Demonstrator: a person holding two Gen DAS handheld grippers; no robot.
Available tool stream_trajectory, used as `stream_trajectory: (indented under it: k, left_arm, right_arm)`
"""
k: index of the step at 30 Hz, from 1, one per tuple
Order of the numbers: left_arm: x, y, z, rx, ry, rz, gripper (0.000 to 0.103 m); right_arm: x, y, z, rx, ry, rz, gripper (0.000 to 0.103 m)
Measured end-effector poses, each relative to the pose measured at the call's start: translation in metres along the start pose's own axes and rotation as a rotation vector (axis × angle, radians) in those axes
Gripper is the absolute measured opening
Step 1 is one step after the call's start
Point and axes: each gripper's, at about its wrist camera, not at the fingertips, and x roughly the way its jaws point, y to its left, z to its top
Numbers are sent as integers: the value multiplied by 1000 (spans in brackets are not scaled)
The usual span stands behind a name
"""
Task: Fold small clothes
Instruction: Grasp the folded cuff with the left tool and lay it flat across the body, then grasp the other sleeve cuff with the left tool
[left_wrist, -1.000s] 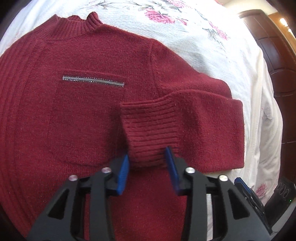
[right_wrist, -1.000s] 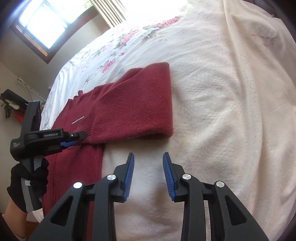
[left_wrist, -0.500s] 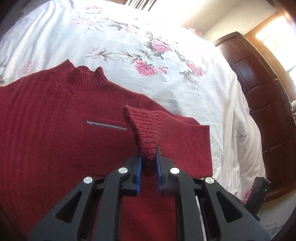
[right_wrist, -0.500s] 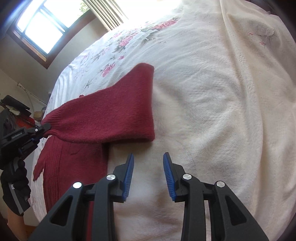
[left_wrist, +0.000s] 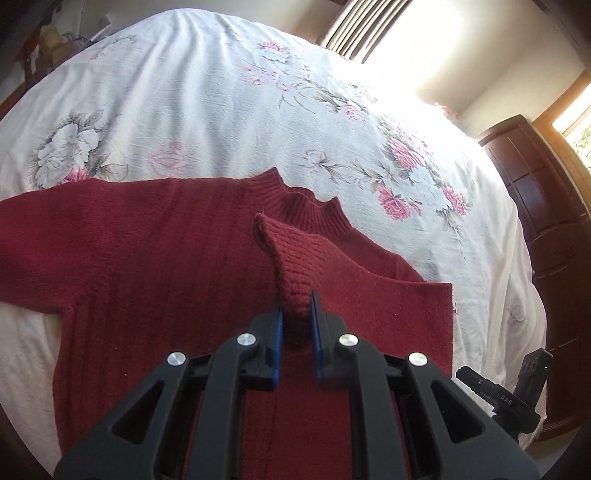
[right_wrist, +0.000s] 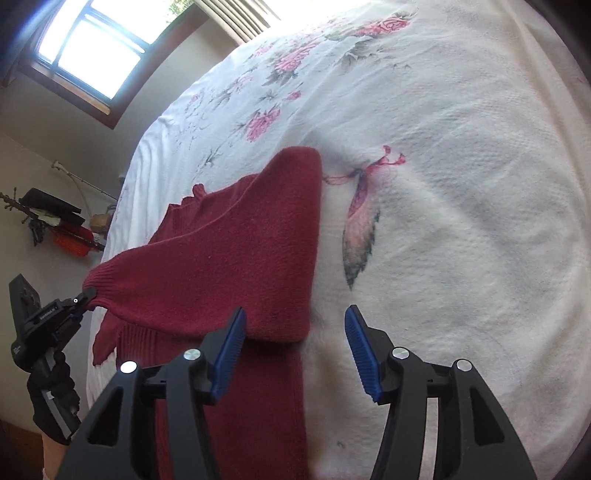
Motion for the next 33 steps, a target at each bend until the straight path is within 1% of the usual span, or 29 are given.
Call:
stream_trajectory:
  k: [2,3,5,6,7,8,9,10,12,15,16,19,21,23,24,25,27,28,30,33]
  left_arm:
    - [-3,15,4,-21,-6,12,11]
    - [-3,23,5,-32,-7,17,11]
    - [-3,37,7,-50,-13,31,10]
    - [-3,43,9,-55,-19,44,10]
    - [-1,49,10,-62,-21,57,10]
    - [2,56,11,-71,-16,69,10]
    - [7,63,11,-79,-2,78,10]
    - [13,68,11,-83,17,86,10]
    - [28,79,8,-84,57,113,11]
    - [47,96,-1,-95,115,153,14]
    - [49,103,-3,-104,121,160,17]
    - [37,118,-5,-133,98,190,14]
    - [21,122,-2,-135,56,177,14]
    - [7,114,2,-96,16,165,14]
    - [3,107,4,-70,9,152,14]
    - [1,99,6,-50,9,128,14]
    - [5,84,6,-33,30,75,18]
    - [11,77,6,-26,49,58,19]
    - [26,66,1,-1,82,58,19]
    - [52,60,-8,27,134,89,19]
  right_arm:
    - [16,9,6,-7,29,-9,55]
    - [22,12,6,-6,42,-1,54]
    - [32,17,5,-7,66,17,38]
    - [36,20,4,-12,67,1,35]
    - [38,23,4,-19,69,-8,29]
    - [40,24,3,-23,75,-3,25]
    - [43,26,2,-31,78,-5,22]
    - [45,28,1,-45,82,-35,17]
    - [51,30,-1,-70,94,-109,16]
    - [56,24,-1,-55,106,-133,17]
    - [56,24,0,-56,107,-141,17]
    - [53,28,0,-73,115,-163,17]
    - [43,35,1,-89,97,-183,18]
    - [28,51,3,-142,40,-217,20]
    - [22,62,3,-167,19,-206,20]
    - [18,71,3,-182,11,-177,21]
    - [18,87,4,-195,18,-125,24]
    - [22,93,4,-202,31,-113,25]
    - [34,103,3,-218,61,-123,25]
    - [55,103,-2,-217,106,-158,25]
